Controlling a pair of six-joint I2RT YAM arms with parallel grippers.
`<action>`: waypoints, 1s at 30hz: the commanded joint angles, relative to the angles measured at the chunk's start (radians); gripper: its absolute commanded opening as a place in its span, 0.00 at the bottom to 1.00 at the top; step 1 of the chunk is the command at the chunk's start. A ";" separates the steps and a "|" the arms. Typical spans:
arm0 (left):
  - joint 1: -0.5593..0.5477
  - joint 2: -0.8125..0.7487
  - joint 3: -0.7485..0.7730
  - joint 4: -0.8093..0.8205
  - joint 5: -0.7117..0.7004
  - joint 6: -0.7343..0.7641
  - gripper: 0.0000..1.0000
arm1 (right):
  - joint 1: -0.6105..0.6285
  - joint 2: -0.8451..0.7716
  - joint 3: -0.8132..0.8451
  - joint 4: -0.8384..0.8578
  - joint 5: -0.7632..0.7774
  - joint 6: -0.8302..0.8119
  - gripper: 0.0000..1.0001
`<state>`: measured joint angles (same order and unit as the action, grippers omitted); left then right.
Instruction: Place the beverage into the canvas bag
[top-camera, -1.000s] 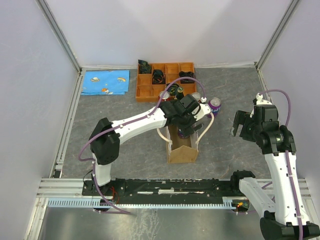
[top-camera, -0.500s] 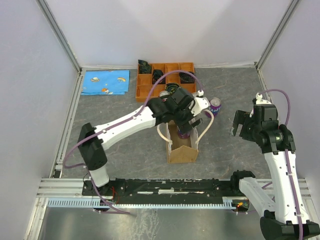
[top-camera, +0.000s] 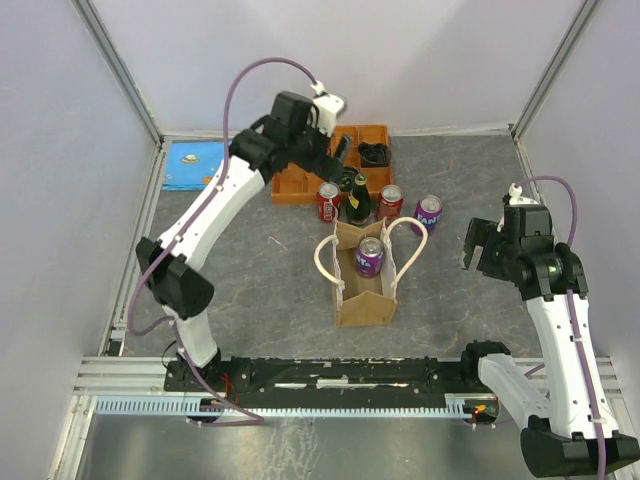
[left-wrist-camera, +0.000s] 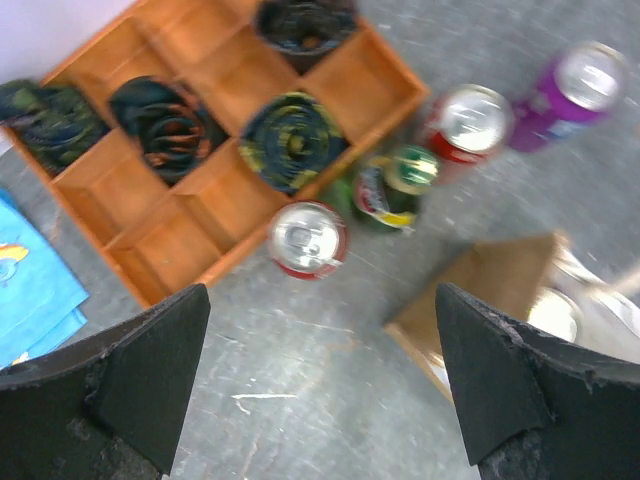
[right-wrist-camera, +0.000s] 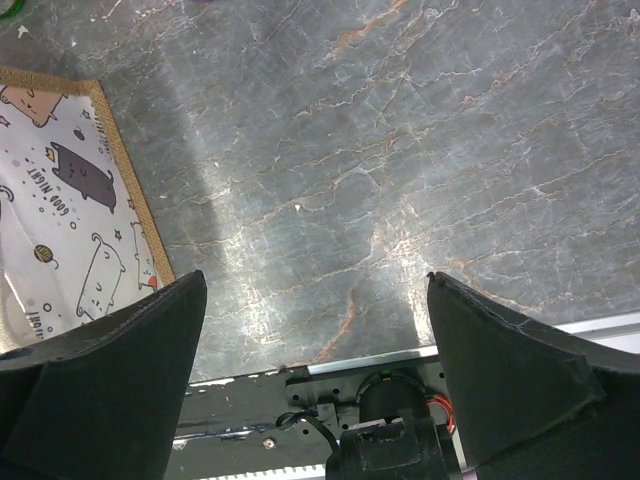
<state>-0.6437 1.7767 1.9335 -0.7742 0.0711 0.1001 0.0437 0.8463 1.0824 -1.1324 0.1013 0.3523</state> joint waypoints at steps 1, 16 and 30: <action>0.092 0.147 0.150 -0.093 0.071 -0.036 0.99 | -0.004 -0.012 0.030 0.028 -0.011 0.015 0.99; 0.098 0.070 -0.199 0.348 0.163 -0.022 0.99 | -0.004 -0.084 0.000 -0.039 0.024 0.024 0.99; 0.094 -0.027 -0.391 0.506 0.207 -0.014 0.99 | -0.004 -0.090 0.002 -0.049 0.030 0.018 0.99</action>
<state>-0.5468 1.8126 1.5772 -0.3927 0.2234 0.0864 0.0437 0.7673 1.0779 -1.1870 0.1143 0.3702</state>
